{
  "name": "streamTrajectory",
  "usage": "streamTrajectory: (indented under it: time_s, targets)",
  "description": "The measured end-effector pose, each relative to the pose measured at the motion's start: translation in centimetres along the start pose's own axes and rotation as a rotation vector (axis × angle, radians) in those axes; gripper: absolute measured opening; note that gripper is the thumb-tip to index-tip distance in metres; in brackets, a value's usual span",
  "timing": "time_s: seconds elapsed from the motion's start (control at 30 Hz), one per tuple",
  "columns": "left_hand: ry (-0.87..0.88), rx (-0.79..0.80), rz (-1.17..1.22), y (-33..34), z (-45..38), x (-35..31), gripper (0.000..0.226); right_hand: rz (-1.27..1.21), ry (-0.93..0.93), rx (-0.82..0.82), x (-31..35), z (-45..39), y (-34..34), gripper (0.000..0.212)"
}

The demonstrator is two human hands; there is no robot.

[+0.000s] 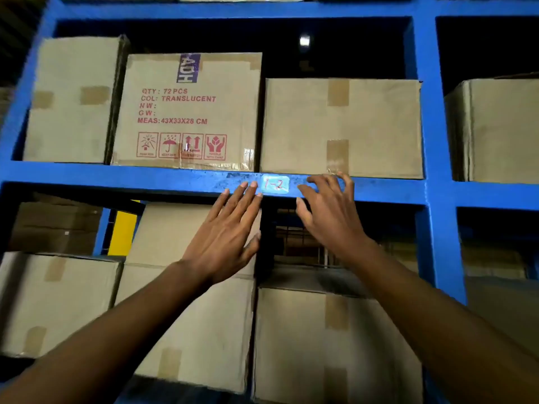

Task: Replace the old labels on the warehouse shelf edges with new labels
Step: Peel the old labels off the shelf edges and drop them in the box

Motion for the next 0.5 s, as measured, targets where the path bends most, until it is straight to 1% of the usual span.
streamTrajectory:
  time_s: [0.1, 0.23, 0.3, 0.4, 0.5]
  targets:
    - [-0.006, 0.010, -0.048, 1.5, -1.2, 1.8, 0.069, 0.030, 0.017, -0.079, 0.2, -1.6, 0.5, 0.033]
    - [-0.019, 0.018, -0.064, 4.3, -3.1, 3.9, 0.075, 0.092, 0.051, -0.073, 0.7, -3.3, 2.0, 0.034]
    - [-0.020, 0.054, -0.073, 5.9, -3.7, 5.3, 0.078, 0.152, 0.076, -0.056, 1.1, -4.0, 2.9, 0.035]
    - [-0.004, 0.100, -0.008, 8.4, -4.1, 6.5, 0.087, 0.213, 0.154, -0.037, 1.2, -4.7, 4.2, 0.035]
    - [0.028, 0.027, 0.021, 9.5, -3.8, 6.7, 0.097, 0.245, 0.210, -0.053, 1.6, -4.9, 5.3, 0.037]
Point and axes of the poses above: each hand's wrist, its own z-axis away from the middle knuckle, its own y-axis out of the palm, x = y × z, the point moved 6 cm from there along -z, towards the middle knuckle, and after that the axes turned 1 degree about y, right-handed, at the moved point
